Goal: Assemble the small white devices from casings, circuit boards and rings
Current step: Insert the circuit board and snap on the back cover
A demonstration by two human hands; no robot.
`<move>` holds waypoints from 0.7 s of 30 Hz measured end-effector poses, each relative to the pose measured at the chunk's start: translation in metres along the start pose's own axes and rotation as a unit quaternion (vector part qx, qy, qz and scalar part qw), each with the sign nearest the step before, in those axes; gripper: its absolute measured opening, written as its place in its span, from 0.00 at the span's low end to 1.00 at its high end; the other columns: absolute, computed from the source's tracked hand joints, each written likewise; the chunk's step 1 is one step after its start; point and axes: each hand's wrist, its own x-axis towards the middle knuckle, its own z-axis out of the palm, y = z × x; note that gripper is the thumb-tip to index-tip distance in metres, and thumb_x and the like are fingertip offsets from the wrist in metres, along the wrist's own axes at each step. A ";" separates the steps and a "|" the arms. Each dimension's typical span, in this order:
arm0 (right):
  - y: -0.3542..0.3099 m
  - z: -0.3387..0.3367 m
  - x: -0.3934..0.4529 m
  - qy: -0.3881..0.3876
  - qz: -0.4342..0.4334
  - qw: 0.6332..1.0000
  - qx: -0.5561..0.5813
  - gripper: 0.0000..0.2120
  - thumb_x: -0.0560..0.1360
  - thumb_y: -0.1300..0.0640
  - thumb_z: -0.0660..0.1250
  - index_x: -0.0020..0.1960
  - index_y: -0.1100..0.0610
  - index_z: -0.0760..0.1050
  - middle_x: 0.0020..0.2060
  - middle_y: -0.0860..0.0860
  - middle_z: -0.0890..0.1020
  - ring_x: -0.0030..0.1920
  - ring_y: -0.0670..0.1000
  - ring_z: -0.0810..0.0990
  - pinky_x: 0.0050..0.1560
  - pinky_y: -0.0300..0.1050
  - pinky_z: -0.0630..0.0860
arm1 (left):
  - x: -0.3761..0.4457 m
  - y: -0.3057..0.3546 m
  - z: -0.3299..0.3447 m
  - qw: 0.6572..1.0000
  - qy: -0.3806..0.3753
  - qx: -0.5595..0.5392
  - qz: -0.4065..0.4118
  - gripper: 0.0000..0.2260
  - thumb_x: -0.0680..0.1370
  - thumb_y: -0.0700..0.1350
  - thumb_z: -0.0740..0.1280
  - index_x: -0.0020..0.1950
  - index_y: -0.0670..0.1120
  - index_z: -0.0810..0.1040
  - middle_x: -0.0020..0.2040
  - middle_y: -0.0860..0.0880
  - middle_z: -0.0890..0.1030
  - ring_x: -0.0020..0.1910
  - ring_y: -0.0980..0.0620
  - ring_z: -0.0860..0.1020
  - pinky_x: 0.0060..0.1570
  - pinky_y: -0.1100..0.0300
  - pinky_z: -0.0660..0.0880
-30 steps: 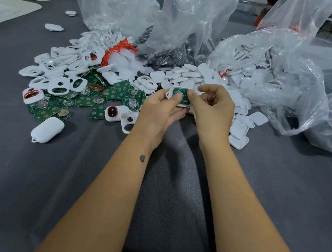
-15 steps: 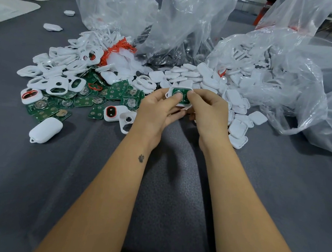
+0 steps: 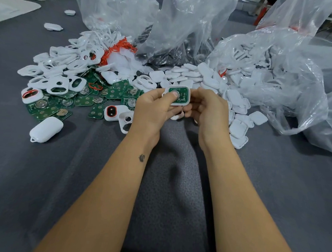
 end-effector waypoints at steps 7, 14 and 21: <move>0.003 0.001 0.000 -0.009 -0.008 1.000 -0.027 0.13 0.73 0.61 0.59 0.40 0.61 0.83 0.32 0.57 0.81 0.31 0.49 0.76 0.31 0.39 0.74 | -0.001 -0.001 0.000 1.000 0.013 0.013 0.016 0.05 0.78 0.34 0.65 0.46 0.41 0.80 0.41 0.44 0.83 0.35 0.53 0.84 0.38 0.66 0.78; 0.002 0.000 0.001 -0.004 0.005 1.000 0.009 0.14 0.74 0.62 0.58 0.41 0.62 0.82 0.31 0.54 0.81 0.30 0.48 0.75 0.30 0.38 0.75 | -0.001 0.000 0.001 1.000 0.001 -0.002 0.007 0.06 0.79 0.35 0.65 0.47 0.42 0.81 0.41 0.45 0.85 0.39 0.49 0.85 0.41 0.64 0.79; 0.005 0.000 -0.002 0.008 -0.030 0.997 -0.072 0.05 0.77 0.60 0.68 0.46 0.60 0.82 0.36 0.54 0.82 0.34 0.48 0.77 0.33 0.41 0.75 | -0.001 -0.001 0.000 0.999 -0.006 0.019 0.027 0.04 0.78 0.35 0.67 0.47 0.41 0.81 0.39 0.47 0.83 0.36 0.54 0.83 0.42 0.63 0.80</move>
